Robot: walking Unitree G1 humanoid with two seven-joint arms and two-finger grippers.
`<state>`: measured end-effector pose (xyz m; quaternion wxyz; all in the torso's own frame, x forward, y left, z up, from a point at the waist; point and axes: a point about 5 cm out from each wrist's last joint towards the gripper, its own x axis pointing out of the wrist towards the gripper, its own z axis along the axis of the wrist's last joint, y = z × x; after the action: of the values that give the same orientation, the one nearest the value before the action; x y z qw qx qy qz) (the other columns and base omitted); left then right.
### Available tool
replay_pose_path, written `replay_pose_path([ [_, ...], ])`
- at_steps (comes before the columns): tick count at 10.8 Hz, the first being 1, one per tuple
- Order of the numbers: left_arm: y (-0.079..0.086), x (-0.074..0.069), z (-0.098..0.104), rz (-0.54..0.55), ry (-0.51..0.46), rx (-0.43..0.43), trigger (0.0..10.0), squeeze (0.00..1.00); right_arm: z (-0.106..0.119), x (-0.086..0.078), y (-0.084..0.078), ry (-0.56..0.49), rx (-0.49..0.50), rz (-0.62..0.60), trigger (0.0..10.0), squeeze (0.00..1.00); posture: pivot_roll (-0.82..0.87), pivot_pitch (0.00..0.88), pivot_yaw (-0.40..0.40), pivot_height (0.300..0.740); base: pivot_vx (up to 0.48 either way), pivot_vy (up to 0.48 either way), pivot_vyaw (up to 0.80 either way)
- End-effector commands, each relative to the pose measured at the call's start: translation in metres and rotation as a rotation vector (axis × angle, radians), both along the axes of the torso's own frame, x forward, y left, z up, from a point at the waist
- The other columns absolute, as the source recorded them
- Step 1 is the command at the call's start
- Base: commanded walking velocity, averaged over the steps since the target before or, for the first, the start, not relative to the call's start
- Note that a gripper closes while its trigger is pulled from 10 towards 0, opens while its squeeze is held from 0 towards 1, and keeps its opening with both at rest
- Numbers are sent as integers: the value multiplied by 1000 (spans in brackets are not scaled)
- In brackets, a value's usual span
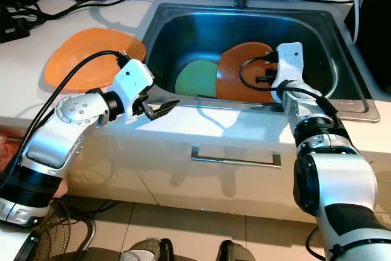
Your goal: Kitchen organization
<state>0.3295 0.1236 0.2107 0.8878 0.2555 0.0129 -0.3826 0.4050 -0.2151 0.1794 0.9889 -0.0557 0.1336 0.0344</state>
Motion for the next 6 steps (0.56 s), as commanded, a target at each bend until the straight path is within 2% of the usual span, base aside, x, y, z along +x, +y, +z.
replay_pose_path([
  [1, 4, -4, -1, -4, 10, 22, 10000, 1000, -4, -2, -4, 22, -48, 4, 0, 0, 144, 160, 29, 740, 0, 0, 0],
  [2, 6, -6, -3, -9, 24, 35, 10000, 1000, -2, -1, -5, 28, -69, 6, 4745, 0, 149, 161, 30, 740, 0, 0, 0],
  [3, 7, -6, -4, -3, 27, 37, 10000, 1000, 0, -1, -6, 26, -71, 4, 8314, 1000, 151, 161, 31, 740, 0, 0, 0],
  [4, 8, -6, -4, 9, 38, 29, 10000, 1000, 2, 0, -3, 25, -72, 16, 10000, 1000, 153, 161, 30, 740, 0, 0, 0],
  [6, 6, -6, -4, 5, 46, 26, 10000, 1000, -1, 0, 0, 38, -57, 35, 10000, 1000, 148, 158, 33, 740, 0, 0, 0],
])
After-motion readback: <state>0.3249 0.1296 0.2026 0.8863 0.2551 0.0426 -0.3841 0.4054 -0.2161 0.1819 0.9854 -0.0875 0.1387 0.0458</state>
